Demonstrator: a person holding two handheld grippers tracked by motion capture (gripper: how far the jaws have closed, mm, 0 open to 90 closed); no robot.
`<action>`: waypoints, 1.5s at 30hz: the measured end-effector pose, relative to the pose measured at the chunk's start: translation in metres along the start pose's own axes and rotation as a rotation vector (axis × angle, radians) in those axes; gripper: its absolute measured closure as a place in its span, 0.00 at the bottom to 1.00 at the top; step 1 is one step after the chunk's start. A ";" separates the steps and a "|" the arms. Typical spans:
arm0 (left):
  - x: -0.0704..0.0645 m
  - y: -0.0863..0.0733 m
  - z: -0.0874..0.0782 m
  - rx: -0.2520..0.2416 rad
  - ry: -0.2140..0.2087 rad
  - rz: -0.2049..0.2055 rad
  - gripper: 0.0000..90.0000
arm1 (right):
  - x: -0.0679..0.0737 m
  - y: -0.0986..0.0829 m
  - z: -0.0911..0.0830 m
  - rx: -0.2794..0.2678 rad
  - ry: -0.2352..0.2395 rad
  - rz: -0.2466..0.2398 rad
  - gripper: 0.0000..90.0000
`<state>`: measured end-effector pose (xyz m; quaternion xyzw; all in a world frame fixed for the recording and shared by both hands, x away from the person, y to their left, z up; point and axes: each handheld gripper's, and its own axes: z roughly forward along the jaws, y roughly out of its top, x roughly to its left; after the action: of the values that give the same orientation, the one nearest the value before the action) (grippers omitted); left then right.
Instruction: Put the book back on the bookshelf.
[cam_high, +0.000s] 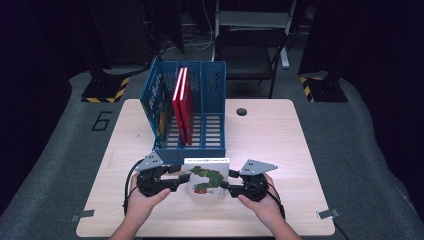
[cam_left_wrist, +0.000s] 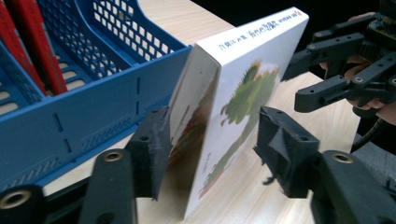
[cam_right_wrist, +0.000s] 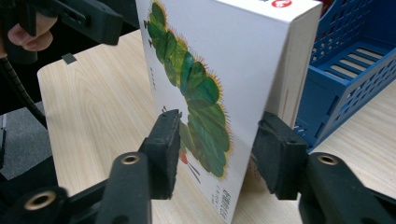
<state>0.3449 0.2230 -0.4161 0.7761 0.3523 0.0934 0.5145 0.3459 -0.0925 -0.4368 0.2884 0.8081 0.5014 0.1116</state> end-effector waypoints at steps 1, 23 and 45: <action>0.000 0.002 -0.001 -0.003 0.000 0.006 0.46 | -0.001 0.000 0.000 -0.003 0.008 0.000 0.61; -0.003 0.026 0.025 0.042 -0.019 0.108 0.53 | -0.021 -0.013 0.008 0.039 0.058 0.070 0.52; -0.006 0.025 0.021 0.059 -0.063 0.114 0.61 | -0.041 -0.025 0.042 0.028 0.103 0.074 0.27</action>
<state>0.3623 0.1982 -0.4029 0.8123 0.2939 0.0875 0.4962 0.3905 -0.0930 -0.4830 0.2933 0.8084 0.5081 0.0471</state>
